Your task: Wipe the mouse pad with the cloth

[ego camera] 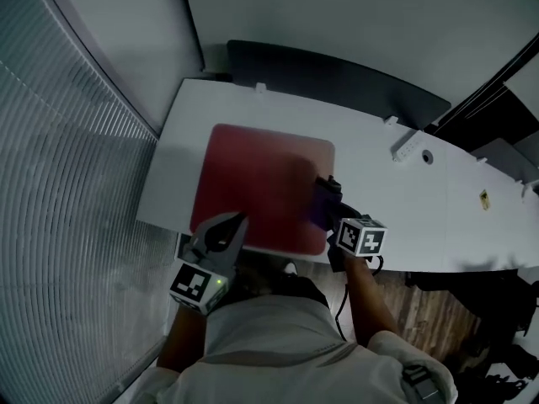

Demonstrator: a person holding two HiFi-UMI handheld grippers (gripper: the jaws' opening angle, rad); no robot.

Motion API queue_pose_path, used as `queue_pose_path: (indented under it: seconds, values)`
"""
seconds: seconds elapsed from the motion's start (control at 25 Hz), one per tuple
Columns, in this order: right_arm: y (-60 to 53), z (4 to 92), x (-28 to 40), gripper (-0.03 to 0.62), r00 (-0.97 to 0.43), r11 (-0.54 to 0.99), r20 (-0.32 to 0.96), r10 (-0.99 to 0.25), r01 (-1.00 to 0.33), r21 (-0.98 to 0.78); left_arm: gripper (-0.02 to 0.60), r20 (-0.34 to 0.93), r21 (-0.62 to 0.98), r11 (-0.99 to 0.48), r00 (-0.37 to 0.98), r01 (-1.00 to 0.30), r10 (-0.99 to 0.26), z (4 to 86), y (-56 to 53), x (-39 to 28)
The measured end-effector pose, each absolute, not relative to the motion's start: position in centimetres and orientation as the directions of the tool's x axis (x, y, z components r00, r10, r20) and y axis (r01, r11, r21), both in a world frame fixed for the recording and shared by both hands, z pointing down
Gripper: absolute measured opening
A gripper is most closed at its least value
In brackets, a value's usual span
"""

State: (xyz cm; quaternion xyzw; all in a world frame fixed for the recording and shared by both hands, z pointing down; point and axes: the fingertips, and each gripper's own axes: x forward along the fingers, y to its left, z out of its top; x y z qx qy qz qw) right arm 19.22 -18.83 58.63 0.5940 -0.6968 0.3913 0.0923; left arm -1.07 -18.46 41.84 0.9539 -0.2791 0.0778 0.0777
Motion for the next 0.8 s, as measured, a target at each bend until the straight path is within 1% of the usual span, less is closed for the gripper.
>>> queue_pose_path:
  seconds: [0.2,0.36,0.48,0.68,0.8]
  values:
    - [-22.8,57.1,5.9,0.049,-0.477,0.162,0.514,-0.712,-0.825,-0.541,0.002,0.202,0.110,-0.775,0.777,-0.623,-0.596,41.9,-20.0,-9.0]
    - [-24.8,57.8,-5.5,0.049,-0.628,0.283,0.467,-0.622,-0.737,-0.613,0.002,0.221,0.095,-0.721,0.721,-0.686,-0.657,43.0,-19.9,-15.9]
    - [-25.5,58.8,-13.0,0.049,-0.707,0.334,0.452,-0.544,-0.677,-0.656,0.003,0.235,0.078,-0.691,0.687,-0.719,-0.688,43.3,-19.8,-20.1]
    - [-26.4,61.8,-22.2,0.049,-0.753,0.343,0.487,-0.442,-0.644,-0.684,0.002,0.268,0.087,-0.644,0.641,-0.760,-0.720,43.0,-19.0,-25.0]
    - [-26.9,64.1,-23.8,0.049,-0.721,0.331,0.551,-0.420,-0.687,-0.647,0.002,0.267,0.101,-0.632,0.633,-0.768,-0.726,42.9,-18.6,-26.3]
